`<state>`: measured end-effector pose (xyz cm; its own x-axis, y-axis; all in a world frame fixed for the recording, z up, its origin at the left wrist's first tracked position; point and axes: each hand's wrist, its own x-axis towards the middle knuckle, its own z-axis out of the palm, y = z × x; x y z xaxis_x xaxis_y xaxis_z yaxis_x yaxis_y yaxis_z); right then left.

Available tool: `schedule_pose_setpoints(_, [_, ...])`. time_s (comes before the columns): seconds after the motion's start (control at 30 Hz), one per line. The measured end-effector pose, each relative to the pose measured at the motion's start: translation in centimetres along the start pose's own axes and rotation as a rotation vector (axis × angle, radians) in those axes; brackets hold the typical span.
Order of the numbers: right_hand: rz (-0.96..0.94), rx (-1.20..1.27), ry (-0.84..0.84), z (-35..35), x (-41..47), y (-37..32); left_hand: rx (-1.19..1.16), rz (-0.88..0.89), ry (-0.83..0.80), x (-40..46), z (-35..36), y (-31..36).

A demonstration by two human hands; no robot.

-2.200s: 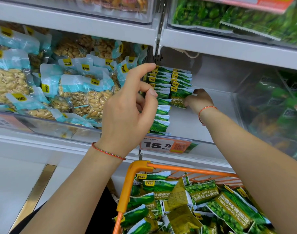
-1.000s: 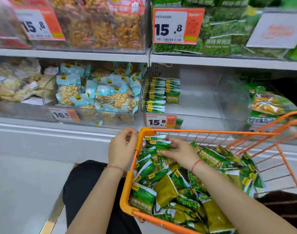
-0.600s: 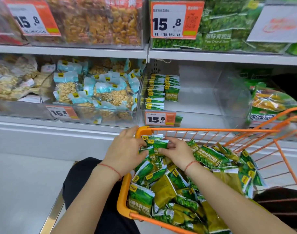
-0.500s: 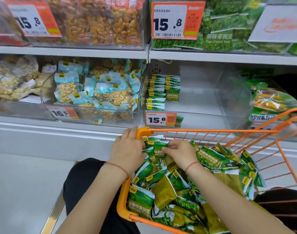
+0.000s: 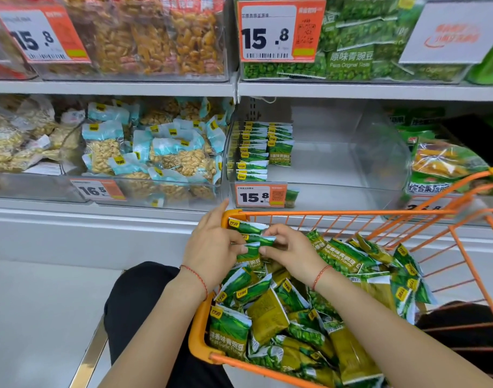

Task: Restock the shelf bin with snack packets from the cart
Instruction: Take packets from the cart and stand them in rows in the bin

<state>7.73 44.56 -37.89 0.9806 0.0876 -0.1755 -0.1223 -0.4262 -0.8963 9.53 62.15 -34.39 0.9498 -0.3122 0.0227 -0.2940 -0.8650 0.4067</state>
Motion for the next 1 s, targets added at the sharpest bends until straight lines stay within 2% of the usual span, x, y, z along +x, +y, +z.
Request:
schedule_pose_setpoints(0.17, [-0.024, 0.067, -0.028, -1.4, -0.3, -0.3, -0.043, 0.149, 0.112, -0.1, 0.2, 0.1])
schedule_pose_setpoints(0.3, [0.0, 0.098, -0.053, -1.7, -0.4, -0.3, 0.057, 0.187, 0.042, 0.8, 0.0, 1.5])
schedule_pose_setpoints(0.47, [0.141, 0.469, -0.158, -2.5, -0.8, -0.7, -0.024, 0.18, 0.192, 0.9, 0.1, 1.5])
schedule_pose_setpoints(0.6, [0.094, 0.341, -0.188, -2.2, -0.9, -0.7, -0.173, 0.158, 0.29, 1.0, 0.4, 2.2])
schedule_pose_setpoints(0.7, [0.062, 0.323, -0.162, -2.1, -1.0, -1.5, -0.184, 0.154, 0.27, 1.4, -0.1, 3.0])
schedule_pose_setpoints(0.8, [0.041, 0.242, -0.135, -3.8, -0.9, -2.1, -0.172, 0.11, 0.317, 1.7, -1.7, 2.0])
schedule_pose_setpoints(0.87, [0.044, 0.163, -0.156, -5.1, -1.1, -2.4, -0.053, 0.102, 0.275, 1.5, -3.2, 1.3])
schedule_pose_setpoints(1.0, [0.068, 0.188, -0.18, -6.3, -1.4, -2.5, 0.376, 0.112, -0.044, 0.7, -3.1, 1.7])
